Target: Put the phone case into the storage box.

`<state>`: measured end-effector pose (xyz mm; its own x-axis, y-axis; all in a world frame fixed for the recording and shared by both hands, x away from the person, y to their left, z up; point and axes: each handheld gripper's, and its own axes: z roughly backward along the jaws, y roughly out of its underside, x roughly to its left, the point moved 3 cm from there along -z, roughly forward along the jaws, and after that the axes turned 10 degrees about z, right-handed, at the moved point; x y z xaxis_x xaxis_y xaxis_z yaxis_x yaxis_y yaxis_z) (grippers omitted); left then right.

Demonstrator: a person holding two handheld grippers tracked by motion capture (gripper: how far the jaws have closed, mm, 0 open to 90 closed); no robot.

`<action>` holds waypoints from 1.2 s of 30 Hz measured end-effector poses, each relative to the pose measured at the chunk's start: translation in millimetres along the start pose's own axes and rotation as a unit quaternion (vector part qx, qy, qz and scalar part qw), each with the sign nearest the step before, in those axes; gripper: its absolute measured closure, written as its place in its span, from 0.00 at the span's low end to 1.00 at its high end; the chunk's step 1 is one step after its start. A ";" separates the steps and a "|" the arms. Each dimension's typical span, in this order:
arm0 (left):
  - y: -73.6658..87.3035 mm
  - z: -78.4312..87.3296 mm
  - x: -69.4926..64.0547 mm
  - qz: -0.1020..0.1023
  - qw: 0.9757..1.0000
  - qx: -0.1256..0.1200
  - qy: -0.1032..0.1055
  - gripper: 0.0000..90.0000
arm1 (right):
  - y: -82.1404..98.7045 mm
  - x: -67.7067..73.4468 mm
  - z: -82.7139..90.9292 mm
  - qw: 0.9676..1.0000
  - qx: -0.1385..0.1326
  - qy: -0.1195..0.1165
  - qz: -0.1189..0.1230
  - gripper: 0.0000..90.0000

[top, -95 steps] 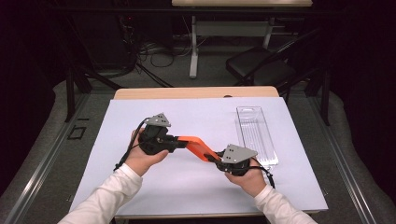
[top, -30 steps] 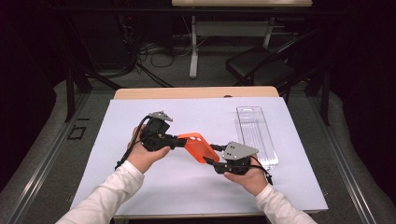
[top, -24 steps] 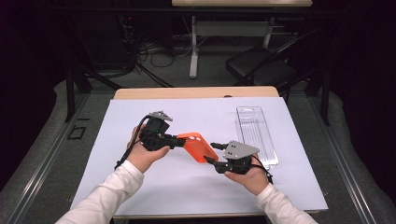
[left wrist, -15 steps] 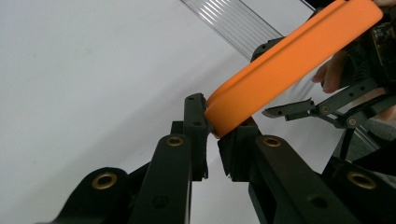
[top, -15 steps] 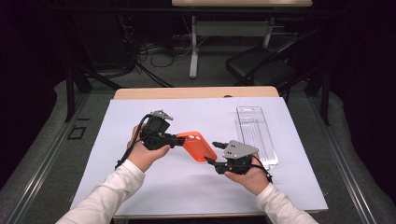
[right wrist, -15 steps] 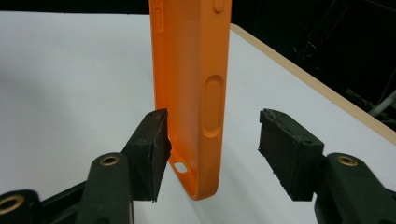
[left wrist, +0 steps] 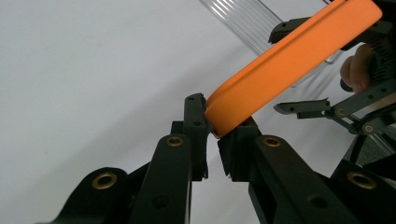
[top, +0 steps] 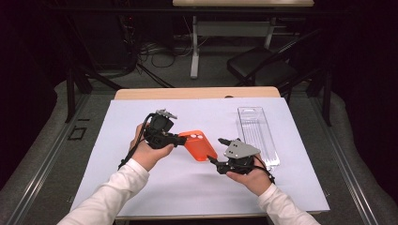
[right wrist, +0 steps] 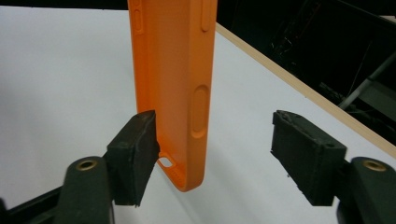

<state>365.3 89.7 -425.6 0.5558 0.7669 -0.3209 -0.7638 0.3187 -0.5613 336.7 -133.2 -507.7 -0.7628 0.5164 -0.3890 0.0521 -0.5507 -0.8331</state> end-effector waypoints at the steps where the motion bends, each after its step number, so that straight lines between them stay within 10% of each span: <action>1: -0.4 -0.1 0.3 0.002 1.000 0.000 -0.006 0.91 | 0.0 -0.3 -0.1 1.000 0.000 0.003 -0.004 0.30; 15: -7.4 -5.8 -1.2 0.027 0.999 0.012 -0.021 0.91 | 2.4 -1.8 -4.6 0.999 0.009 0.026 -0.032 0.12; 36: -8.7 -6.6 3.1 0.040 0.999 0.022 -0.028 0.91 | -1.4 2.2 -4.4 1.000 0.011 0.024 -0.007 0.18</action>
<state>375.8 85.7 -426.8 0.4740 0.8208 -0.3189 -0.8194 0.2785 -0.5010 337.8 -128.4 -509.2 -0.7315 0.5545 -0.3968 0.0269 -0.5579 -0.8294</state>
